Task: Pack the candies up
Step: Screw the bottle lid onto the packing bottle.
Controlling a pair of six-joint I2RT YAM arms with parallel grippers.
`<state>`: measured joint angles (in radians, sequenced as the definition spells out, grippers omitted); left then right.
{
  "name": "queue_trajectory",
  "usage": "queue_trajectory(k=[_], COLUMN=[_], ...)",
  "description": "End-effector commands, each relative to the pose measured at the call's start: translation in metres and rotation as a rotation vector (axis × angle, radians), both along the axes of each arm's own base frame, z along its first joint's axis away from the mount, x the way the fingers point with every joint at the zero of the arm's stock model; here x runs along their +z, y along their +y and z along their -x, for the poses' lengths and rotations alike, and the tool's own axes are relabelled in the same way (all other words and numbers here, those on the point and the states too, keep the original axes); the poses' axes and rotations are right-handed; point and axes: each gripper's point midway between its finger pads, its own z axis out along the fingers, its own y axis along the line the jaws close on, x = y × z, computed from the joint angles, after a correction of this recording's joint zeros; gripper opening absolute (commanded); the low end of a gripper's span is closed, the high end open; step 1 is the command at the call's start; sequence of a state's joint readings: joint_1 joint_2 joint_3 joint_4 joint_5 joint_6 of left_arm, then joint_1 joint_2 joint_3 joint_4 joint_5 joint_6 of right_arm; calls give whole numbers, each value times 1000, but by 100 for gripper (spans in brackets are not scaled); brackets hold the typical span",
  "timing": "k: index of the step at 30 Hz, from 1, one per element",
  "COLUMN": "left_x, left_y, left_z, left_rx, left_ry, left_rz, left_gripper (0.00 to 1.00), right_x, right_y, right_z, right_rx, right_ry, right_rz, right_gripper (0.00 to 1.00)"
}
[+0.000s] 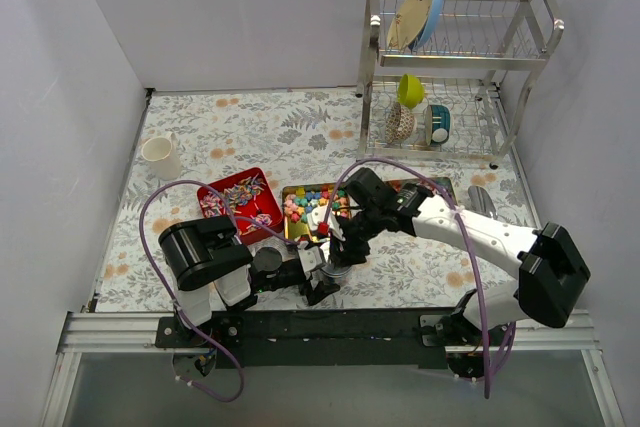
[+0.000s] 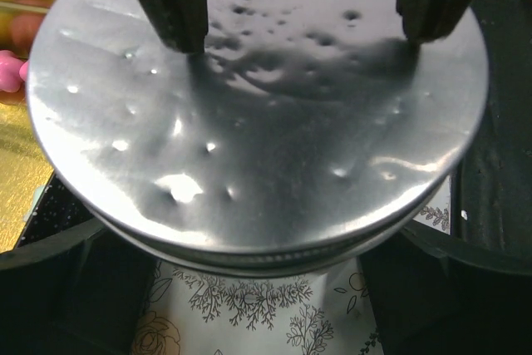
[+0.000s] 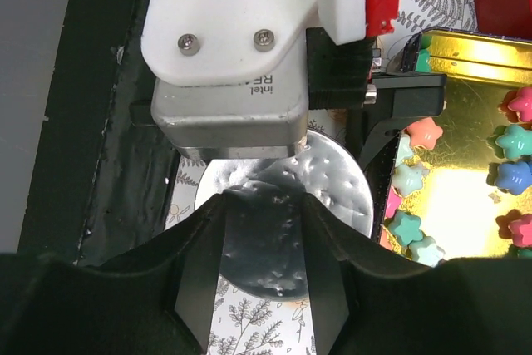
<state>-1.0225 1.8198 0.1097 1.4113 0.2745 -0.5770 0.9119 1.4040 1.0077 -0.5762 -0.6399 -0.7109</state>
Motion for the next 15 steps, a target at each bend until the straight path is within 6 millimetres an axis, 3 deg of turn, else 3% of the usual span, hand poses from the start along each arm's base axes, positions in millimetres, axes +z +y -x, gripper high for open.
queue_trajectory(k=[1,5,9,15], left_x=[55,54,51,50], left_y=[-10,-10,-9,-10], left_z=[-1,2,3,4], left_rx=[-19,-35,-44,-50], left_ry=[-127,-135,-133,-135], left_rz=[213,212,202,199], left_gripper=[0,0,0,0], right_x=[1,43,63,50], right_y=[-13,-13,-17,-13], right_z=[4,-19,-41,-38], right_rx=[-5,-54,-92,64], right_ry=[-33,-126,-182,-166], right_rz=[44,-29,-57,-6], right_gripper=[51,60,71,82])
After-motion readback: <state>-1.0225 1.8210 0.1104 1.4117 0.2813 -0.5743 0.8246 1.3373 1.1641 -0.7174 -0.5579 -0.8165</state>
